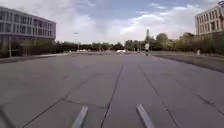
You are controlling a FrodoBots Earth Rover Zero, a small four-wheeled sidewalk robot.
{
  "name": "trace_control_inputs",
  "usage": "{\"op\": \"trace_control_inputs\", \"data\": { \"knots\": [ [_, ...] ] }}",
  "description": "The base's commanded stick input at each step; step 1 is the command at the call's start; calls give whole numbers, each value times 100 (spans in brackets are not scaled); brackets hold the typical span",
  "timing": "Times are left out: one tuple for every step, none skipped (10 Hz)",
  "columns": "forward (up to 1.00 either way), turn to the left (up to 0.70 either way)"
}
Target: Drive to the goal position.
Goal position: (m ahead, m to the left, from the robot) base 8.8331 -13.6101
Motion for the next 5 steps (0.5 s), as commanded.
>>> {"op": "trace_control_inputs", "data": {
  "knots": [
    [70, 0],
    [70, 0],
    [70, 0],
    [70, 0],
    [70, 0]
  ]
}}
